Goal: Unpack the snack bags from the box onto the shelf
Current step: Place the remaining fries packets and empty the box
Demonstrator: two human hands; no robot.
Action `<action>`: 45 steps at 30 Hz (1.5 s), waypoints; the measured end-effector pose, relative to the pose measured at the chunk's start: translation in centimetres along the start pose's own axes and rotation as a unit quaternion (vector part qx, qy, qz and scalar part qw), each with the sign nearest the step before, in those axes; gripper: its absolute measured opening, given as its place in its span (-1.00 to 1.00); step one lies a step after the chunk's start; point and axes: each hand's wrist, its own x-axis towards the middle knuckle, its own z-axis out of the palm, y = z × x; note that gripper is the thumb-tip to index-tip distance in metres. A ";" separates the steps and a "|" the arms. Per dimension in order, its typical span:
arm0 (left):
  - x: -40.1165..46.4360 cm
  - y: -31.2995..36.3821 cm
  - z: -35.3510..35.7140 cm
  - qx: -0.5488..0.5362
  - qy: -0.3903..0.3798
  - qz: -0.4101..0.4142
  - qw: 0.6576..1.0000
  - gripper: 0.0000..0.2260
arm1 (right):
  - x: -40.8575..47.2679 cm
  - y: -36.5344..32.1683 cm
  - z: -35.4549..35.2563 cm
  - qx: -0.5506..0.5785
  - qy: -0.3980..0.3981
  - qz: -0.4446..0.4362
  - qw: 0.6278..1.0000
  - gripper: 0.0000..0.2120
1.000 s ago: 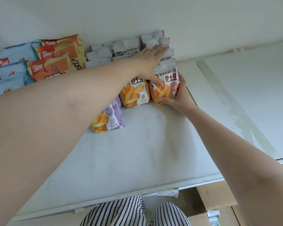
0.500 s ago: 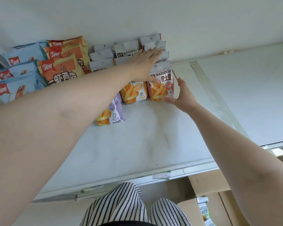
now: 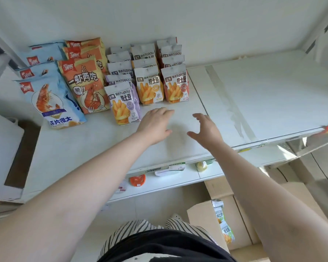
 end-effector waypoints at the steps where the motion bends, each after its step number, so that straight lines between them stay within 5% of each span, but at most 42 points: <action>1: -1.1 0.5 0.3 -0.004 -0.004 -0.001 1.000 -0.40 | -1.4 -0.1 0.2 -0.020 -0.006 -0.005 1.000 -0.36; 16: -20.1 8.9 5.6 -0.033 -0.062 0.083 0.994 -0.40 | -26.4 -1.0 2.7 -0.168 -0.053 0.078 0.981 -0.35; 27: -26.4 22.1 10.8 -0.033 -0.141 0.169 0.975 -0.37 | -42.8 8.5 0.0 -0.147 -0.060 0.215 0.963 -0.31; 38: -30.6 37.9 18.2 -0.074 -0.210 0.095 0.970 -0.42 | -55.3 21.1 -6.2 -0.129 -0.070 0.230 0.962 -0.35; 45: -30.4 41.7 18.7 -0.080 -0.206 0.030 0.975 -0.40 | -54.9 26.0 -8.3 -0.103 -0.094 0.208 0.968 -0.33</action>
